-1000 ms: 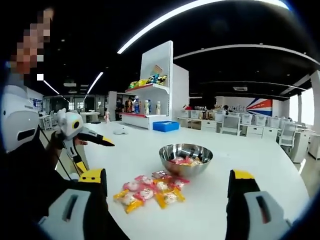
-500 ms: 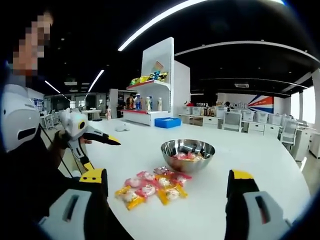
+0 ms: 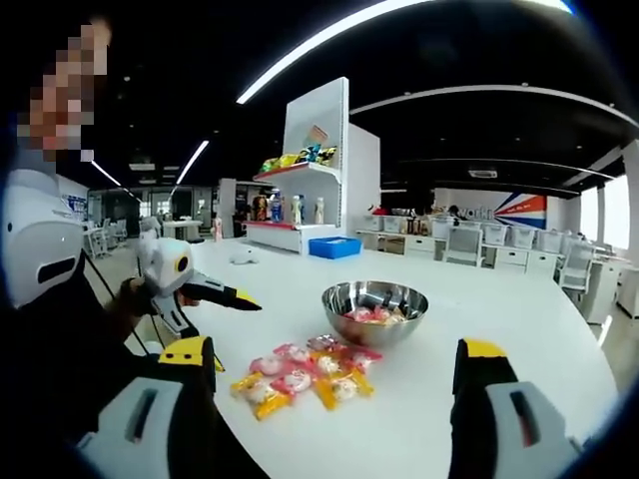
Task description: Pick up the marshmallows scattered on the table and place them into the bowl on the table
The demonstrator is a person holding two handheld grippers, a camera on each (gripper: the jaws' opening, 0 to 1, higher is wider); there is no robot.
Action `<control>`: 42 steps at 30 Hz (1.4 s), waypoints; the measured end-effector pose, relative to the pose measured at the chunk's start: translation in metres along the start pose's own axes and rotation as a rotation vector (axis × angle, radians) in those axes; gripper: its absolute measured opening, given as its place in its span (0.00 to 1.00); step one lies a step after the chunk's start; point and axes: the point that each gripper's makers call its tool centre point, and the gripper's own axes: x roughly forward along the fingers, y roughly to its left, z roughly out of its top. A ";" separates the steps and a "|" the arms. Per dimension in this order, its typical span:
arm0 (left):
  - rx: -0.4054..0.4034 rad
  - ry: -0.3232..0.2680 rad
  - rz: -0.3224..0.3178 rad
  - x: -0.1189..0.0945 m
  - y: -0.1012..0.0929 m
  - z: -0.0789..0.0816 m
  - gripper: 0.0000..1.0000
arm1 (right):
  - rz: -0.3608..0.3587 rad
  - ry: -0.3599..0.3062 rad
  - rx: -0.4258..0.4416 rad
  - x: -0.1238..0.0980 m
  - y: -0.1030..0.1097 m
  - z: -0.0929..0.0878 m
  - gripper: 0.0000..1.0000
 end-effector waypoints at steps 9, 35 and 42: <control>-0.158 0.049 0.043 0.029 0.013 -0.030 0.64 | -0.013 -0.005 0.015 -0.005 -0.006 -0.004 0.94; -0.244 0.042 0.118 0.042 0.025 -0.051 0.33 | 0.004 0.000 0.033 -0.004 -0.002 -0.009 0.94; -0.207 0.045 0.111 0.042 0.022 -0.052 0.23 | 0.009 0.004 0.036 -0.004 -0.001 -0.011 0.93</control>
